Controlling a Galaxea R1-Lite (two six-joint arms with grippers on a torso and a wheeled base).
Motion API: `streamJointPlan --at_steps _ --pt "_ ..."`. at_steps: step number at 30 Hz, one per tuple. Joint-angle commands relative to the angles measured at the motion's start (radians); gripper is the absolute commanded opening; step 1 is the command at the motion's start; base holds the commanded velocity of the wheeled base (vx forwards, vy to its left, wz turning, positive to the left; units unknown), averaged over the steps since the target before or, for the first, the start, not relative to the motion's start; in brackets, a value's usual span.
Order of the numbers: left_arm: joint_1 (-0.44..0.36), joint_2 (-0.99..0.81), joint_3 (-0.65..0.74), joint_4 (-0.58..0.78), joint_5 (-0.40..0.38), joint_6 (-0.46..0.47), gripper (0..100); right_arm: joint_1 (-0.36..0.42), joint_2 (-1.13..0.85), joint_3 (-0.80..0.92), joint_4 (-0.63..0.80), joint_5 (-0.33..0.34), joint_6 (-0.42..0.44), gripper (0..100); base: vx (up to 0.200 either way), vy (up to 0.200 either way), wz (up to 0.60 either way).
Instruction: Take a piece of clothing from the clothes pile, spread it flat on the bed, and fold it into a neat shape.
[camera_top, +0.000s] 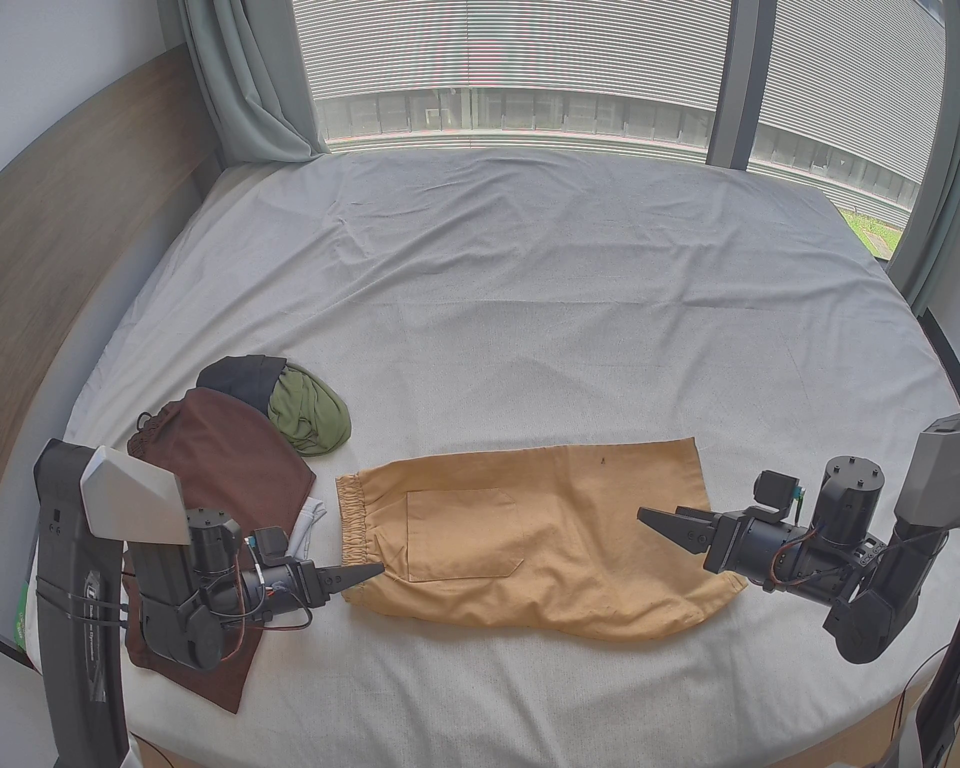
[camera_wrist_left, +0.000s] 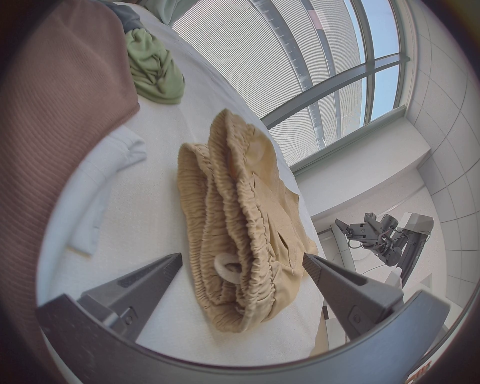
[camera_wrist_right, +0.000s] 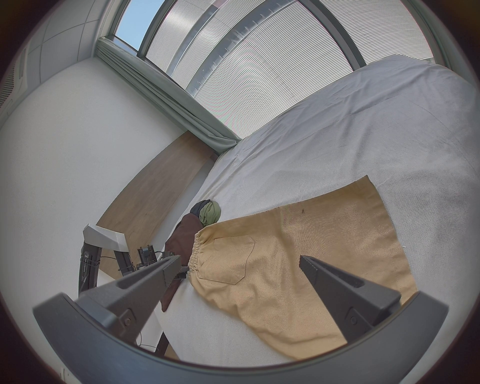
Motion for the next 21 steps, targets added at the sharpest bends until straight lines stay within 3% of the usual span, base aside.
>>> streamJointPlan --at_steps 1,12,21 --pt "-0.023 0.035 -0.014 0.001 0.005 -0.013 100 0.003 0.005 0.001 -0.001 0.001 0.000 100 0.000 0.000 0.00" --pt "-0.039 -0.075 -0.020 0.000 0.001 -0.304 100 0.003 0.011 0.000 -0.001 0.001 -0.002 100 0.000 0.000 0.00" --pt "-0.075 -0.084 -0.010 0.000 0.010 -0.315 100 0.004 0.013 0.001 -0.001 0.001 0.000 100 0.000 0.000 0.00"
